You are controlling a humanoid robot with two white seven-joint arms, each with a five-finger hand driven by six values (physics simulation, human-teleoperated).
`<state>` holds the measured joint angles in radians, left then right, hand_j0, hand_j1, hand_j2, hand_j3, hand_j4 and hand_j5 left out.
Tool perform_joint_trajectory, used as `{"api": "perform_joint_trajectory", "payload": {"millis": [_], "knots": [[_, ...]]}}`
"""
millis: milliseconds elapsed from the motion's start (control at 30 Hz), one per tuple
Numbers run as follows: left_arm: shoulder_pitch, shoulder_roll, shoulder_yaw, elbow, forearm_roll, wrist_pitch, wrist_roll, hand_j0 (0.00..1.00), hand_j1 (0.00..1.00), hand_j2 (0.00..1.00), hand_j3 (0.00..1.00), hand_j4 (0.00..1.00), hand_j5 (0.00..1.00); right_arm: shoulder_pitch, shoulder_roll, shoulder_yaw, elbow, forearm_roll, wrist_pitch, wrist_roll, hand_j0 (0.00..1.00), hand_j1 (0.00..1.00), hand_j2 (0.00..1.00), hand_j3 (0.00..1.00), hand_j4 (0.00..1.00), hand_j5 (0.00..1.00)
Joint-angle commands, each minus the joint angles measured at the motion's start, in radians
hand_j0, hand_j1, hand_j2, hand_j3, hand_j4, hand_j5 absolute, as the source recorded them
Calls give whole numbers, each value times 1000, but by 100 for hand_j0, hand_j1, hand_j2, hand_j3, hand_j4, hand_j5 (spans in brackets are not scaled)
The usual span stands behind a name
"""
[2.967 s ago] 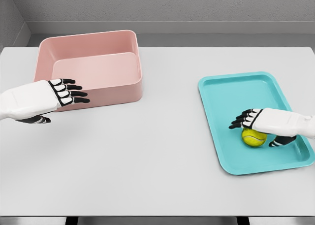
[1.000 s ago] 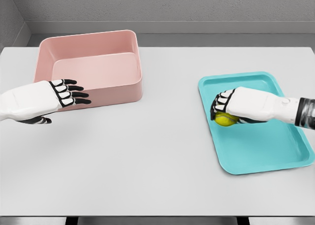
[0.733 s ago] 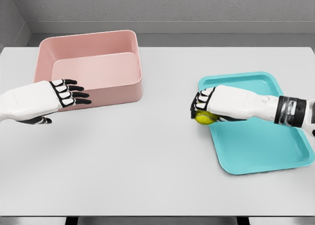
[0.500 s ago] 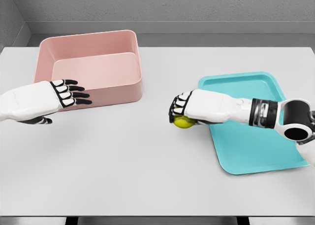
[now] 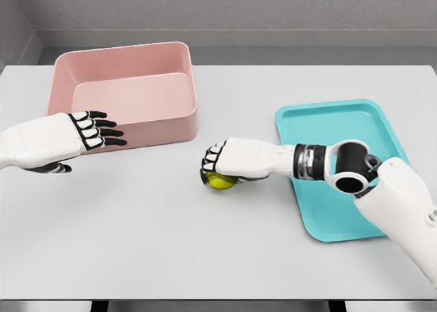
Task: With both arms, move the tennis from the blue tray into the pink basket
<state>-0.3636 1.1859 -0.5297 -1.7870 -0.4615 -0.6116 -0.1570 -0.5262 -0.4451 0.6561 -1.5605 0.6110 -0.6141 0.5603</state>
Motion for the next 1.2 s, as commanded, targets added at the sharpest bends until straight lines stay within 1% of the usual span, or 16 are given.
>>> {"api": "perform_joint_trajectory", "payload": {"millis": [0,67,133,200,233,300,533,567,633,733,833,933,1000,1067,1100,1167], "knots": [[0,1,1,0,6,1,1,100,100,100,100,100,100,0,11,8,23,3,3,1,35,35,35,35,35,35],[0,1,1,0,6,1,1,100,100,100,100,100,100,0,11,8,25,4,3,1,37,37,37,37,37,37],[0,1,1,0,6,1,1,100,100,100,100,100,100,0,11,13,37,4,3,1,46,46,46,46,46,46],[0,1,1,-2,7,1,1,100,100,100,100,100,100,0,11,13,37,6,3,1,81,81,81,81,81,81],[0,1,1,0,7,1,1,100,100,100,100,100,100,0,11,13,37,4,3,1,94,94,94,94,94,94],[0,1,1,0,7,1,1,100,100,100,100,100,100,0,9,11,36,4,3,1,100,100,100,100,100,100],[0,1,1,0,7,1,1,100,100,100,100,100,100,-6,-1,-3,19,-2,3,1,100,100,100,100,100,100],[0,1,1,0,6,1,1,100,100,100,100,100,100,-6,-7,-6,-26,-5,3,1,100,100,100,100,100,100],[2,1,1,0,7,1,1,100,100,100,100,100,100,-6,-12,-64,-87,-8,3,0,100,100,100,100,100,100],[2,-2,1,0,6,1,1,100,100,100,100,100,100,-6,-35,-162,-104,-16,3,-4,100,100,100,100,100,100],[2,-16,-1,0,3,1,1,100,100,100,100,100,100,3,-150,-243,-133,-129,3,-7,100,100,100,100,100,100],[2,-81,-10,0,-28,1,-7,100,100,100,100,100,100,58,-280,-388,-132,-298,3,-7,100,100,100,100,100,100],[-2,-147,-27,0,-71,1,-50,100,100,100,100,100,100,127,-294,-481,-124,-321,3,-7,100,100,100,100,100,100],[-6,-230,-29,0,-150,1,-53,100,100,100,100,100,100,179,-299,-541,-121,-324,3,-7,100,100,100,100,100,100],[-12,-273,-48,0,-178,1,-70,100,100,100,100,100,100,201,-300,-555,-110,-324,3,-7,100,100,100,100,100,100],[-41,-310,-98,0,-181,1,-90,100,100,100,100,100,100,210,-300,-556,-82,-323,3,-7,100,100,100,100,100,100]]}}
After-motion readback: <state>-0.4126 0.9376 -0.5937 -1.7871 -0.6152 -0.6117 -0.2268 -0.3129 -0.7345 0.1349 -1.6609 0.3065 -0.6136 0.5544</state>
